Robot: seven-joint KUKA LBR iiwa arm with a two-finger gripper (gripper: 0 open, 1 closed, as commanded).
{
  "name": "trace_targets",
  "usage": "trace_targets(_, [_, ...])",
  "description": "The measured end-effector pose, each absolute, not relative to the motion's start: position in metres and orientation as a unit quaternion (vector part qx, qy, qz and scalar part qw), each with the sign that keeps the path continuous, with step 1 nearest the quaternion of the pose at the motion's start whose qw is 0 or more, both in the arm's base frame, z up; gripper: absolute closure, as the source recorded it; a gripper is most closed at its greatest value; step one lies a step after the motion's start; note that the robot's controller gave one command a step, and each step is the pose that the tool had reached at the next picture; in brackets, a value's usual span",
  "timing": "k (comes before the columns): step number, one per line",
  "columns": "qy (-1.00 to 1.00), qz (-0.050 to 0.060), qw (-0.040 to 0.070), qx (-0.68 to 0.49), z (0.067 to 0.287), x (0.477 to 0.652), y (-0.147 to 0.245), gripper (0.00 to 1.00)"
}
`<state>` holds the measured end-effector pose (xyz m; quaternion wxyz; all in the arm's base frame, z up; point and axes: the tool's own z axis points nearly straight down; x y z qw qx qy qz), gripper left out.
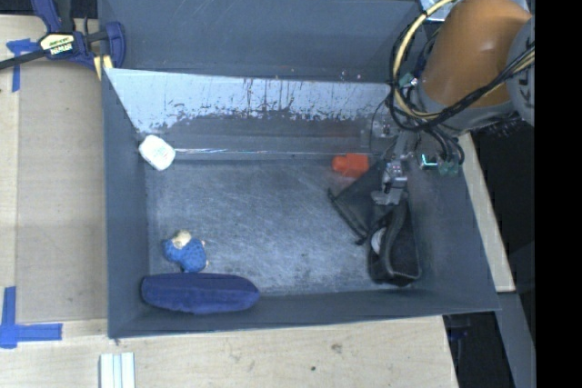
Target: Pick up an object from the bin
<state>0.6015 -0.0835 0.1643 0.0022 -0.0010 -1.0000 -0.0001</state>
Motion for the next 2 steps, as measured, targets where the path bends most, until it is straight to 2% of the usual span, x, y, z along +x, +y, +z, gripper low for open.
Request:
trace_targets(1, [-0.999,0.000,-0.005,-0.032,0.0689,0.6180,-0.0809,0.00])
trace_targets(2, [-0.999,0.001,-0.010,-0.031,0.0780,0.6218,-0.0816,1.00])
